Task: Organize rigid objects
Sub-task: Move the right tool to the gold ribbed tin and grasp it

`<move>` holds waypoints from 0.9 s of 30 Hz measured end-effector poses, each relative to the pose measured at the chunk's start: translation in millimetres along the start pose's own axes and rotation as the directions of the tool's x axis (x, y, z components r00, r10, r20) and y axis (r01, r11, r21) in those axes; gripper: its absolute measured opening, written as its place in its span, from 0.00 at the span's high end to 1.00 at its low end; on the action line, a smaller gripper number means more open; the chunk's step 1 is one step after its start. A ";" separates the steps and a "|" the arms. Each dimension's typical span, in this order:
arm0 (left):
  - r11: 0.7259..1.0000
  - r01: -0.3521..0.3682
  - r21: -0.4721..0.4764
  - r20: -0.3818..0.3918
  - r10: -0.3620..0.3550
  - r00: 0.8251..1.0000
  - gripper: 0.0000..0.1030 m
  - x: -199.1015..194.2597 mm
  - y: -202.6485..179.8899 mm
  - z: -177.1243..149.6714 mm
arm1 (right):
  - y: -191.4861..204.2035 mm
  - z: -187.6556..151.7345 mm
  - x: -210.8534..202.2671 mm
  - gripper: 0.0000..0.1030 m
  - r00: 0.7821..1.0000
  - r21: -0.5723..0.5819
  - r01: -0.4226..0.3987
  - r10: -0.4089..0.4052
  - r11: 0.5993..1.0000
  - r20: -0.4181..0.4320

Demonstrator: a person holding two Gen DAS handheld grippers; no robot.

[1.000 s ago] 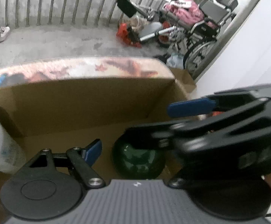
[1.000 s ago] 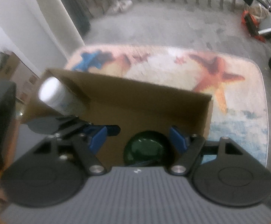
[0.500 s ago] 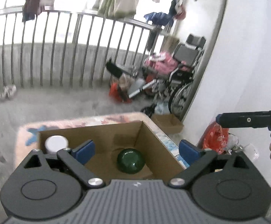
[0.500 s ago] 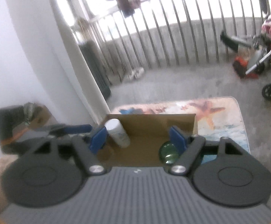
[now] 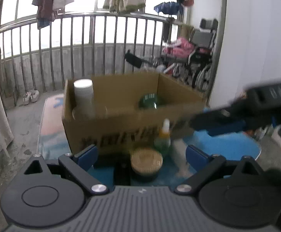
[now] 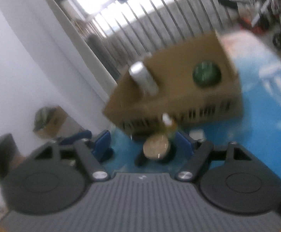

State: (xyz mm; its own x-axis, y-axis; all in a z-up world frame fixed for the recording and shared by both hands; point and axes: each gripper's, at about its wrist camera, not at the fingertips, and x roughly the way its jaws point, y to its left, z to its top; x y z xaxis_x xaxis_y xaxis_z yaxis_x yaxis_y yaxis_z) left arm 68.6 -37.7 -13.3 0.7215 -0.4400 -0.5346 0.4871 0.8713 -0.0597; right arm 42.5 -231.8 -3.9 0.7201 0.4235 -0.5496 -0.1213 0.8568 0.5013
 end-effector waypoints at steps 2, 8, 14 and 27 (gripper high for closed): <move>1.000 -0.008 0.029 -0.009 0.008 1.000 0.06 6.6 -4.7 -8.2 | 6.3 -8.3 17.1 0.31 1.000 -0.004 0.003 -0.003 1.000 -0.027; 0.993 -0.024 0.114 -0.006 0.025 1.000 0.15 28.9 -14.6 -23.7 | 26.8 -19.9 56.3 0.40 0.994 -0.092 0.075 -0.082 0.993 -0.066; 0.987 -0.028 0.160 -0.025 0.032 0.999 0.30 46.6 -12.7 -31.4 | 23.1 -11.1 85.4 0.47 0.985 -0.127 0.118 -0.132 0.985 -0.108; 0.991 0.030 0.130 -0.059 -0.023 0.998 0.45 67.2 -6.7 -33.3 | 23.3 -10.3 123.3 0.47 0.961 -0.215 0.182 -0.220 0.960 -0.168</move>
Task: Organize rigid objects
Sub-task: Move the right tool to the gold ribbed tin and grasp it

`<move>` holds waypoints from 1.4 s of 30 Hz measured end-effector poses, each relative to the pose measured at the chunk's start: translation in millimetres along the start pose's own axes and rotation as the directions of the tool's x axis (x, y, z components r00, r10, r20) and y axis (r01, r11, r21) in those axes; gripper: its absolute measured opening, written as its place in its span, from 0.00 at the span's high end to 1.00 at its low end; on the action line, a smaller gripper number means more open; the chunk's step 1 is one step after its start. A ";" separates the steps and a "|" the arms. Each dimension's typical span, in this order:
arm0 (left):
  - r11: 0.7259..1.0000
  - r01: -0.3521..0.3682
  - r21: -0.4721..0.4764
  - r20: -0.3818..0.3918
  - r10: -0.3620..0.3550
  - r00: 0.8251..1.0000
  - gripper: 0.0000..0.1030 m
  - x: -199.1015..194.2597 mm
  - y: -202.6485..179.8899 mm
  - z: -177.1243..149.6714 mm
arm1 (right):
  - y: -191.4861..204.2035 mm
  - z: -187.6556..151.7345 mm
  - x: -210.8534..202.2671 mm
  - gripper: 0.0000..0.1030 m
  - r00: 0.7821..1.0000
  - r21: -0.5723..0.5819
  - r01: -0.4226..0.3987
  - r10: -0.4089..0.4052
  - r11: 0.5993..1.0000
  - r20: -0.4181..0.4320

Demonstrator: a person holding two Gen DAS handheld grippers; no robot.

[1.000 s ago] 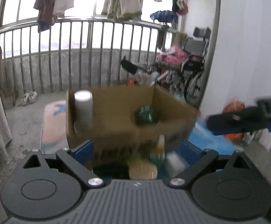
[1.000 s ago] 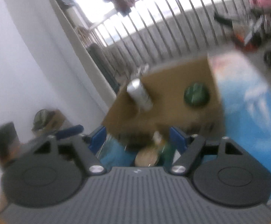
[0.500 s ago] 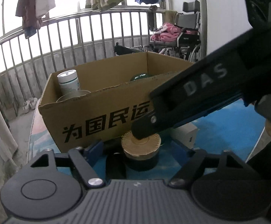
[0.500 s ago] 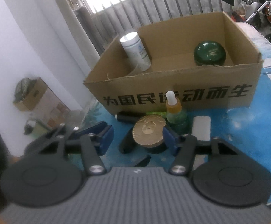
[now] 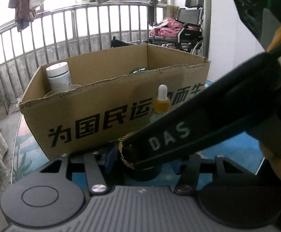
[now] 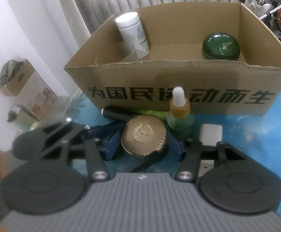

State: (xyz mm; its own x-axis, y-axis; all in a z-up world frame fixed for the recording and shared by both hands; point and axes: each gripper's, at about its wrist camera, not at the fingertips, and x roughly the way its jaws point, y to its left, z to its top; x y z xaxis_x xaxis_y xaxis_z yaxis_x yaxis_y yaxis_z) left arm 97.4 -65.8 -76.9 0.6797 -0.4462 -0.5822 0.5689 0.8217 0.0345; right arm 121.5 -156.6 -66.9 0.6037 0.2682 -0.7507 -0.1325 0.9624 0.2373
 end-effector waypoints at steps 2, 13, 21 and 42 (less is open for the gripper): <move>1.000 -0.001 -0.006 0.004 0.001 1.000 0.46 -0.7 -0.1 -0.8 | 0.6 -0.6 3.2 0.48 1.000 -0.006 0.006 -0.006 1.000 -0.005; 0.999 0.000 -0.046 0.006 0.000 1.000 0.47 -10.4 0.2 -1.7 | 0.7 -4.7 1.9 0.53 1.000 0.007 0.009 -0.009 1.000 -0.015; 0.999 0.004 -0.037 0.008 -0.003 1.000 0.48 -27.6 -7.8 -6.6 | 4.1 -14.5 -10.0 0.54 1.000 0.010 0.010 -0.010 1.000 -0.023; 1.000 0.030 -0.007 -0.045 -0.031 0.998 0.45 -15.4 -15.6 -21.9 | 7.7 -28.5 -11.9 0.45 0.997 -0.012 -0.013 0.012 1.000 -0.070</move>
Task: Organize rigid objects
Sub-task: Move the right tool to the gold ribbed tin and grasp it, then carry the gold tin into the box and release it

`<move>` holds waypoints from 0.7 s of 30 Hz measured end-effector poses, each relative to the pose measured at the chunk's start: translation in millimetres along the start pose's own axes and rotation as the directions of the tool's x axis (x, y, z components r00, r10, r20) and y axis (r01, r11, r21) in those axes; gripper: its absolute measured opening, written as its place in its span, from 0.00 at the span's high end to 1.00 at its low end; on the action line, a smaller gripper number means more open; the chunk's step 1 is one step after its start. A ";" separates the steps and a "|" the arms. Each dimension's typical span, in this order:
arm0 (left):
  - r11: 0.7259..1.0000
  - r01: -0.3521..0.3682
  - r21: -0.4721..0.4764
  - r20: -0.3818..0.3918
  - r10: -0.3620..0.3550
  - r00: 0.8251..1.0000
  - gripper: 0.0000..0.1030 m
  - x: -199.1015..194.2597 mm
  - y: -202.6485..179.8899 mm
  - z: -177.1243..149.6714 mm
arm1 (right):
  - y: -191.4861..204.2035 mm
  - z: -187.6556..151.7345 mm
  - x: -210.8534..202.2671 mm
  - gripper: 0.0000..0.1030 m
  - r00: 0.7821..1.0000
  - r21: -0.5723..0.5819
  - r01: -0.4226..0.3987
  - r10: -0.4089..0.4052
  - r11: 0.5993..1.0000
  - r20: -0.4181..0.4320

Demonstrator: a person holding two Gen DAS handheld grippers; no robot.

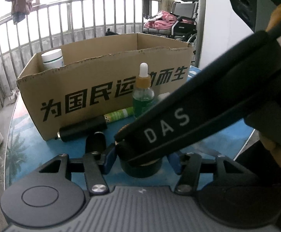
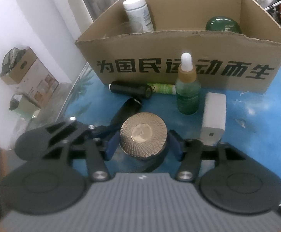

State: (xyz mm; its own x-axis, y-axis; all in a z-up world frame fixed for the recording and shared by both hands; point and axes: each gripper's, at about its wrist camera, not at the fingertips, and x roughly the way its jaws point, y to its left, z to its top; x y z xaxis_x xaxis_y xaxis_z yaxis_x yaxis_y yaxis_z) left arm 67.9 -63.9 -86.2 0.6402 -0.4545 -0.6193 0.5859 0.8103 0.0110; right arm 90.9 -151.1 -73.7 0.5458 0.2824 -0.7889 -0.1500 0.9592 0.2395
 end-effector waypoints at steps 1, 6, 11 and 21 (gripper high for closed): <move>1.000 0.001 -0.001 0.002 -0.001 1.000 0.45 0.9 0.3 -0.2 | -0.2 0.1 0.5 0.44 1.000 0.000 -0.002 0.002 1.000 0.000; 1.000 0.002 -0.003 0.009 -0.002 1.000 0.45 2.3 -0.2 -1.1 | -1.7 1.3 4.3 0.43 1.000 -0.005 -0.008 0.008 1.000 -0.002; 1.000 0.003 -0.013 0.004 -0.003 1.000 0.46 0.0 0.0 -0.1 | -1.0 0.7 3.7 0.44 1.000 -0.012 -0.007 0.007 1.000 -0.002; 1.000 -0.029 0.009 0.046 0.029 0.999 0.46 -24.8 -10.1 6.9 | 5.1 -4.1 -17.2 0.44 0.999 -0.019 -0.013 0.014 1.000 0.039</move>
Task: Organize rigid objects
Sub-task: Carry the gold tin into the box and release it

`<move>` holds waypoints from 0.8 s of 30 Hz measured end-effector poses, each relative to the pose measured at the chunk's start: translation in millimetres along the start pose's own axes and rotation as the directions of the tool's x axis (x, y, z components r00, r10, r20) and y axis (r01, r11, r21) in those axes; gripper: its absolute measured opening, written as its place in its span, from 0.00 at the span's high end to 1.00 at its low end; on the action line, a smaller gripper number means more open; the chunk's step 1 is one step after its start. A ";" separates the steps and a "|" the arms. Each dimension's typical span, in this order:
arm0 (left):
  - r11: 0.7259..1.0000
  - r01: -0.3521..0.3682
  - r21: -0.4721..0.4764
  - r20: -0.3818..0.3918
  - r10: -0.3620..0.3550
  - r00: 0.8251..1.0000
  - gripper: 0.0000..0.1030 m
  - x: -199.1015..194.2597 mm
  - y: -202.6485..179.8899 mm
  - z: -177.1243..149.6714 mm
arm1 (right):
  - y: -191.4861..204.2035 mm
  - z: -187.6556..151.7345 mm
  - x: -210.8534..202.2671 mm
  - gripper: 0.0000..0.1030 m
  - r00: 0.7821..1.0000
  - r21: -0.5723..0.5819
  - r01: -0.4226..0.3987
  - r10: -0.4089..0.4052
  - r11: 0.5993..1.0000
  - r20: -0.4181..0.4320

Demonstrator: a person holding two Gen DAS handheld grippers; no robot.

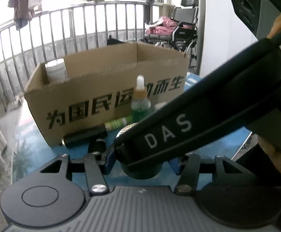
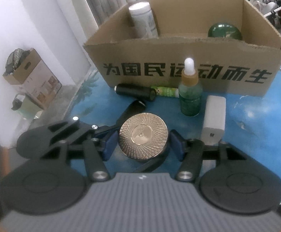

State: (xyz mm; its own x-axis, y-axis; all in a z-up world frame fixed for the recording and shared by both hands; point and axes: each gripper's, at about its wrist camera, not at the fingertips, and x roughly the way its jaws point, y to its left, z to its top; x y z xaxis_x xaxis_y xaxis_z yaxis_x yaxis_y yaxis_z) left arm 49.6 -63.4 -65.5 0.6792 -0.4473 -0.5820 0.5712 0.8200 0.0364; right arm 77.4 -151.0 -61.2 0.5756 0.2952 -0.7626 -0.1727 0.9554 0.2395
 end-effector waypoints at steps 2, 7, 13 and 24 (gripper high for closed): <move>1.000 -0.012 0.006 0.023 0.012 1.000 0.46 -9.0 -3.0 7.0 | 2.3 0.4 -11.1 0.44 1.000 -0.004 -0.005 0.005 1.000 0.025; 0.999 -0.048 0.021 0.109 0.045 0.993 0.46 -31.9 -15.3 31.5 | 8.6 6.9 -48.5 0.44 0.993 -0.034 -0.004 0.008 0.999 0.121; 0.995 -0.084 0.050 0.214 0.072 0.974 0.45 -47.5 -23.9 80.1 | 9.2 32.3 -98.6 0.44 0.970 -0.098 0.019 0.005 0.995 0.245; 0.999 -0.037 0.021 0.153 0.033 0.988 0.45 12.0 8.5 170.7 | -24.3 131.0 -109.7 0.44 0.962 -0.162 0.047 -0.001 0.986 0.273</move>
State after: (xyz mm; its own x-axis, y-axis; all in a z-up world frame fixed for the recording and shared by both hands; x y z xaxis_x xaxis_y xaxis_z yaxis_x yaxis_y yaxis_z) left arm 141.3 -122.8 66.4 0.7602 -0.4695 -0.4491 0.5557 0.8280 0.0752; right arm 123.1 -207.4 95.4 0.7720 0.2814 -0.5699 -0.2728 0.9566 0.1027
